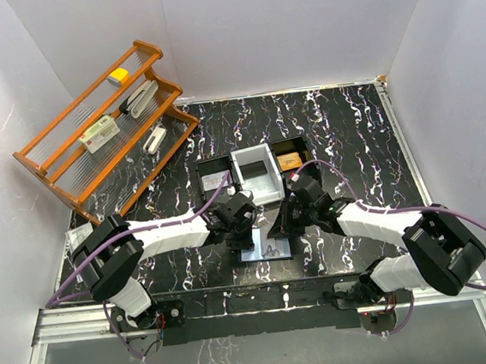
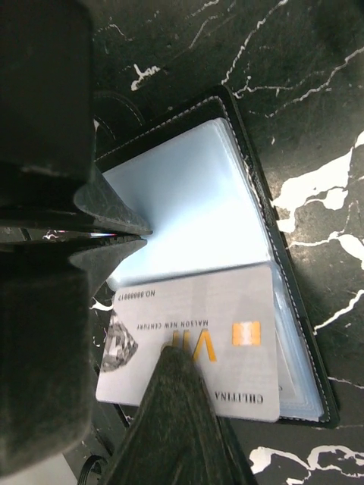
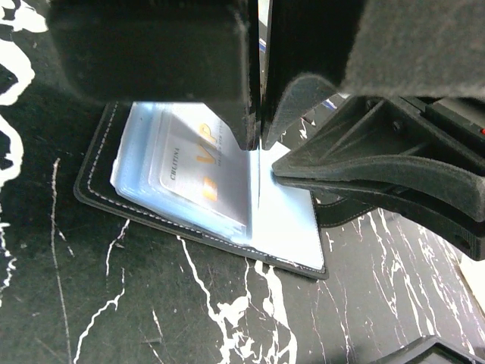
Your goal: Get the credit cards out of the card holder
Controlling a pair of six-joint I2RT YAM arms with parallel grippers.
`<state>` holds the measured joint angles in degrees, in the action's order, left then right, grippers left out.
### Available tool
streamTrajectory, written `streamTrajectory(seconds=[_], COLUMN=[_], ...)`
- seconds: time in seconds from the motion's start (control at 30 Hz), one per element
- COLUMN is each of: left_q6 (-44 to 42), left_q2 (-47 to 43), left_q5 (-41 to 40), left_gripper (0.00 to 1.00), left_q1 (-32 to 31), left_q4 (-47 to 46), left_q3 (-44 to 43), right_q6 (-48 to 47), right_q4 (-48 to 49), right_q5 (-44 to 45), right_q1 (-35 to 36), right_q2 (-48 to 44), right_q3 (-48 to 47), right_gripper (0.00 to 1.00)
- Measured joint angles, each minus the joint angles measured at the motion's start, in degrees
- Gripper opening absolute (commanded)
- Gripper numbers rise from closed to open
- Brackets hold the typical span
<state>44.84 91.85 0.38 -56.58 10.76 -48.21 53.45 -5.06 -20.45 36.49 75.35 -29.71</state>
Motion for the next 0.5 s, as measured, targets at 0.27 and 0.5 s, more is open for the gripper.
streamTrajectory(seconds=[0.27, 0.5], left_q6=[0.2, -0.8], left_q2=[-2.4, -3.1], left_q5=[-2.4, -2.8], left_gripper=[0.18, 0.3], left_q1=[0.0, 0.0], left_q4=[3.4, 3.6], left_q3=[0.5, -1.7], right_q6=[-2.7, -3.7], right_q4=[-4.7, -5.0], right_q5=[1.8, 7.7], right_q1=[-0.3, -0.3], right_q2=[-4.5, -13.7], right_q3=[-0.5, -0.5], right_gripper=[0.0, 0.0])
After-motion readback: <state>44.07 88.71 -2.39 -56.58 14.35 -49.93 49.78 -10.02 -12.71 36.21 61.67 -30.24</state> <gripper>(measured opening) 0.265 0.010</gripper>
